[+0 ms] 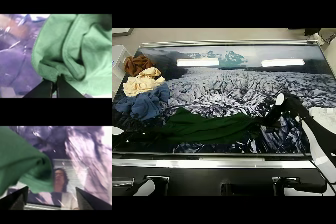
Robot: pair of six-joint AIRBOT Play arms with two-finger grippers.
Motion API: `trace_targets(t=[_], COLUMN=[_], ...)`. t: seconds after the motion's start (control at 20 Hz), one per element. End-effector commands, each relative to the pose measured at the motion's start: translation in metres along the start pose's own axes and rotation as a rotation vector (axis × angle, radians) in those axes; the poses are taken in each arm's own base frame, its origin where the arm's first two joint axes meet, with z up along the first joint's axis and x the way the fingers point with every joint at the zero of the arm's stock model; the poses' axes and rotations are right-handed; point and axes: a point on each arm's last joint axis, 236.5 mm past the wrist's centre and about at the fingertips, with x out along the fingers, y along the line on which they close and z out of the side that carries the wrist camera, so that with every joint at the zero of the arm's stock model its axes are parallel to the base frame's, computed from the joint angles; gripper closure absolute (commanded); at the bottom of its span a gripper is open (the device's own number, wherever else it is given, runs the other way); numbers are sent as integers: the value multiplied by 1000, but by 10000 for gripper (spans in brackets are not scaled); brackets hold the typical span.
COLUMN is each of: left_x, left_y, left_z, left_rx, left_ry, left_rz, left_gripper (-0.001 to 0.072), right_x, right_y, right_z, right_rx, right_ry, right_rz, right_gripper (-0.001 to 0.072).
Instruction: Fold the clothes and pants, and hang the long-sleeved shirts on hangers.
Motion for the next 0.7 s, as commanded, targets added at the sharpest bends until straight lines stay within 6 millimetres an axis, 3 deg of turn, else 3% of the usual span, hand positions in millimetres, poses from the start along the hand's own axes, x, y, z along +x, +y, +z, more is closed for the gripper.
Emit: trace_targets(t=[0.0,0.2,0.25,0.3,0.35,0.45,0.5,0.55,0.6,0.65], left_x=[-13,-22,-24,-27,-32,-58,-81,-117,-160,-217], left_y=[-10,-23,-29,-36,-45,-70,-90,-117,-145,-180], left_z=[9,18,22,25,30,51,68,88,106,121], left_rx=[33,37,31,25,27,67,112,166,227,295], left_ry=[-56,-93,-104,-116,-130,-213,-287,-393,-516,-674], left_rz=[-8,-42,-65,-89,-113,-163,-193,-228,-259,-302], left_gripper=[676,676,676,676,676,676,676,676,676,676], right_x=[18,24,23,24,23,9,-11,-43,-93,-159], right_y=[13,28,29,29,29,25,17,6,-9,-23], right_z=[0,-1,1,2,2,10,22,36,53,68], right_rx=[45,74,77,77,76,38,-21,-72,-118,-145], right_ry=[33,59,52,46,44,-4,-77,-166,-295,-463], right_rz=[69,137,144,143,142,112,57,-27,-143,-260], right_gripper=[85,230,373,571,674,676,676,676,676,676])
